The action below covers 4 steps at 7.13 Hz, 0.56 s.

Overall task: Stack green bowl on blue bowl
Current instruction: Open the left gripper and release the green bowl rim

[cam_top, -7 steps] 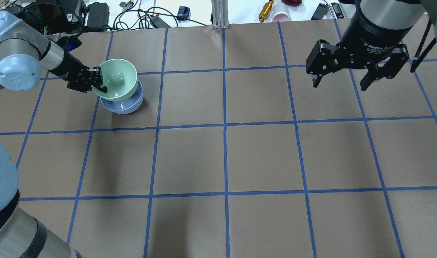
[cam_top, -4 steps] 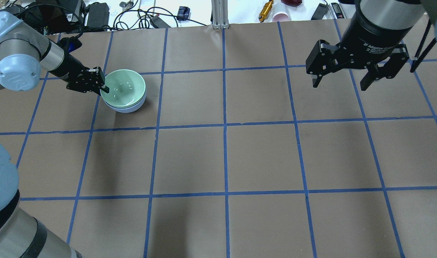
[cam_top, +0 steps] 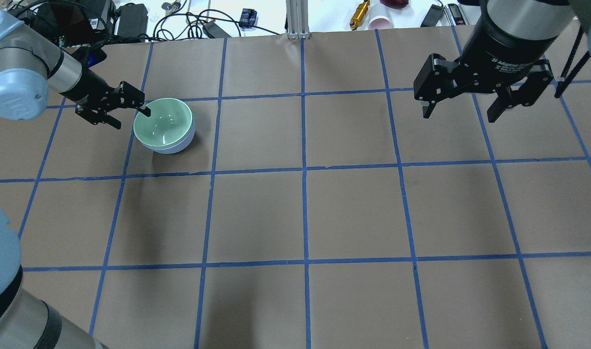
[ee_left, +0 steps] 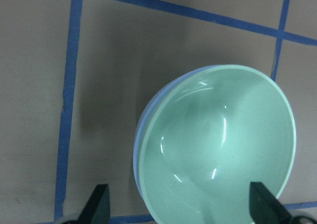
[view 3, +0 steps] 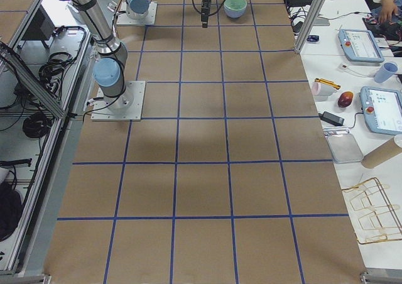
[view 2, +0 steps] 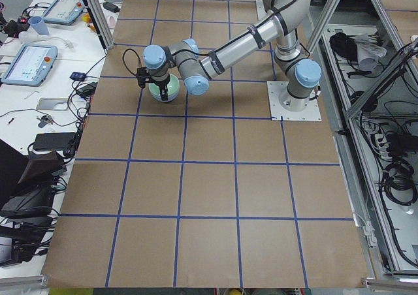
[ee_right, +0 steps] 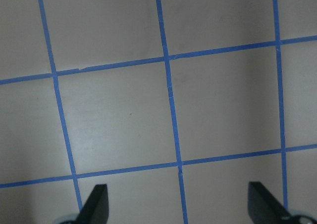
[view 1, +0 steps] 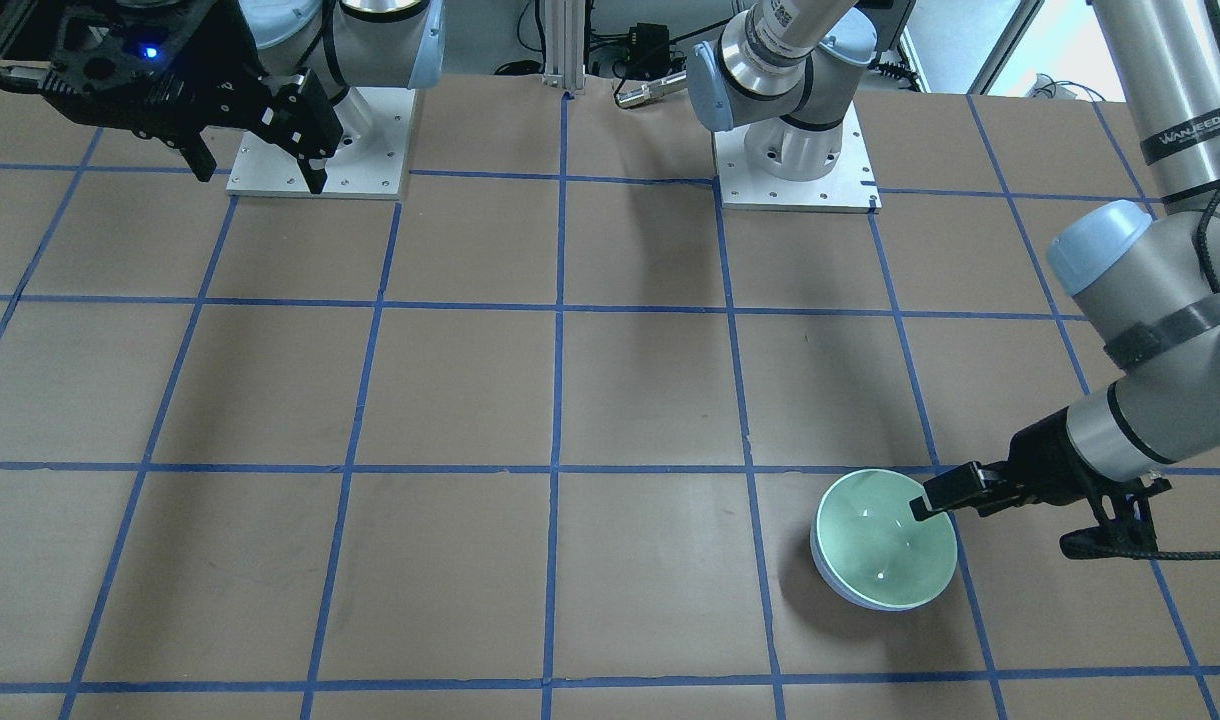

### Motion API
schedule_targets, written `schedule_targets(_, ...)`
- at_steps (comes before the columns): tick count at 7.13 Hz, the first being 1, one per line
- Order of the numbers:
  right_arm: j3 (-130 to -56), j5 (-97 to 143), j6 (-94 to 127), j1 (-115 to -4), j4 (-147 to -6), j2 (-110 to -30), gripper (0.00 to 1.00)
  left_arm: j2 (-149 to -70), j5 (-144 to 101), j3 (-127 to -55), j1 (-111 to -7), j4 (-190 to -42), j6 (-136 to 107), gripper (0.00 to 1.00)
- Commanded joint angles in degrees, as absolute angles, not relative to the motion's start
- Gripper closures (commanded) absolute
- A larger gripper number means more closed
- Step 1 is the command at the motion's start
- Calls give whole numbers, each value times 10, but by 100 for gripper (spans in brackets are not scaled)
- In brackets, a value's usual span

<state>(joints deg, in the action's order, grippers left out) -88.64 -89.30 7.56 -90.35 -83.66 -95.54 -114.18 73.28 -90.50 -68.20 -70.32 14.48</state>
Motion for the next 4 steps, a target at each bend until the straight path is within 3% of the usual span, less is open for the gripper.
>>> schedule_targets(1, -886, -893, 76, -904, -836, -955, 0, -1098, 806, -898, -699, -741, 142, 0)
schedule_targets(4, -887, -893, 76, -904, -837, -955, 0, -992, 926, -883, -796, -822, 124, 0)
